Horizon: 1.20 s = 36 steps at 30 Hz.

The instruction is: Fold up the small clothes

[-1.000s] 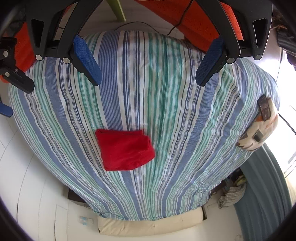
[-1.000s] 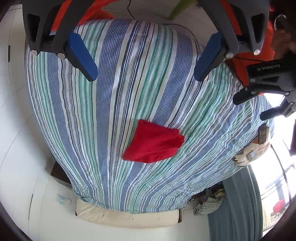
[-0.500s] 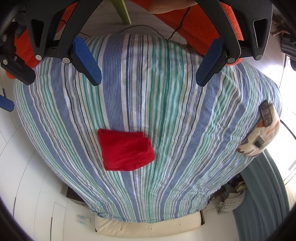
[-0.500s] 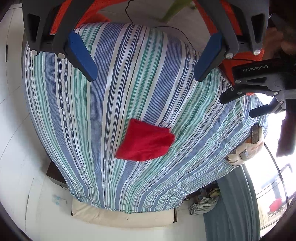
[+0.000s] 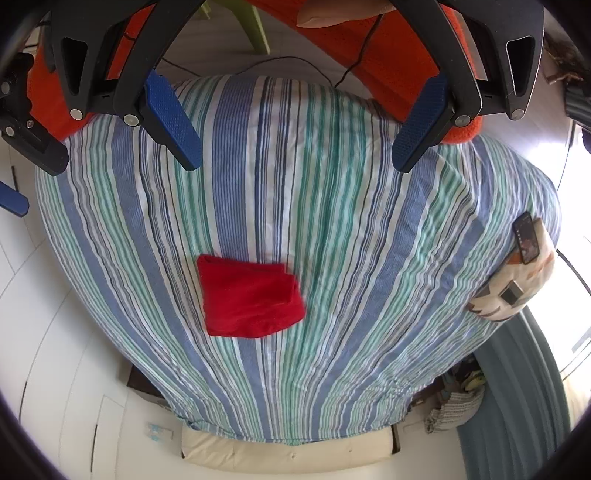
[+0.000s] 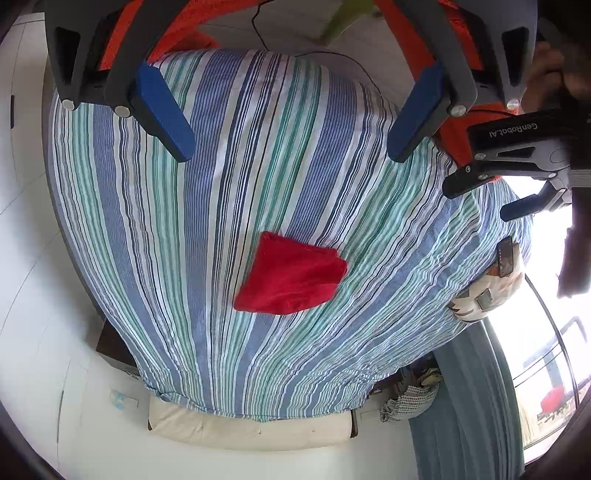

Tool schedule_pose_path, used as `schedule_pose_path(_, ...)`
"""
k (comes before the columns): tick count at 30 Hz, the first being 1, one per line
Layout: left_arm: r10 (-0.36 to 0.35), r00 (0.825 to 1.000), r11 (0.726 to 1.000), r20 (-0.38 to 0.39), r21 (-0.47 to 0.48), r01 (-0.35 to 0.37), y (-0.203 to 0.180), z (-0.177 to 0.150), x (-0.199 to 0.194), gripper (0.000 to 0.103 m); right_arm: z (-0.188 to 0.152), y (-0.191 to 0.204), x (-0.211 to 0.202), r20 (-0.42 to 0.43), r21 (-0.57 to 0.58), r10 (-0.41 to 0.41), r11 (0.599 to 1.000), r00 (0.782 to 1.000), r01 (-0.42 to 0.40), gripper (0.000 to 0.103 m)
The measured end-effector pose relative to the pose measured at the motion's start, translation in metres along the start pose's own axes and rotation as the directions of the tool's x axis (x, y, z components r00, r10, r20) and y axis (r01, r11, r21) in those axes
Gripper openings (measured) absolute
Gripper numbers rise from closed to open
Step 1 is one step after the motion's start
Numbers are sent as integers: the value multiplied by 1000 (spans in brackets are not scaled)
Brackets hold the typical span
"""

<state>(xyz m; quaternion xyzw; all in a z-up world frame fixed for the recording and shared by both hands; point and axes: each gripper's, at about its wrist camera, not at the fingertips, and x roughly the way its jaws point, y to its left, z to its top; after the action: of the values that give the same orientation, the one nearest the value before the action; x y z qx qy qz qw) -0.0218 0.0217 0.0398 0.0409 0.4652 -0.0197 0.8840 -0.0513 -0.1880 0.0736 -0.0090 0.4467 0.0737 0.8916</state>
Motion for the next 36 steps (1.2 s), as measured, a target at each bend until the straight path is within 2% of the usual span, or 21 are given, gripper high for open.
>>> schedule_pose_path(7,10,1000,1000,12,-2,-10,0,7,-1,103,5,1,-4,18,6,6,1000,1000,-6,102)
schedule_pose_path(16,31,999,1000,19,-2,-31,3,7,2,103,5,4,3,0,-6,10,1000,1000,-10,102)
schedule_pose_path(36,24,999,1000,34,9,-25,-2,8,1,102,6,4,3,17,-20,-31,999,999,31,102)
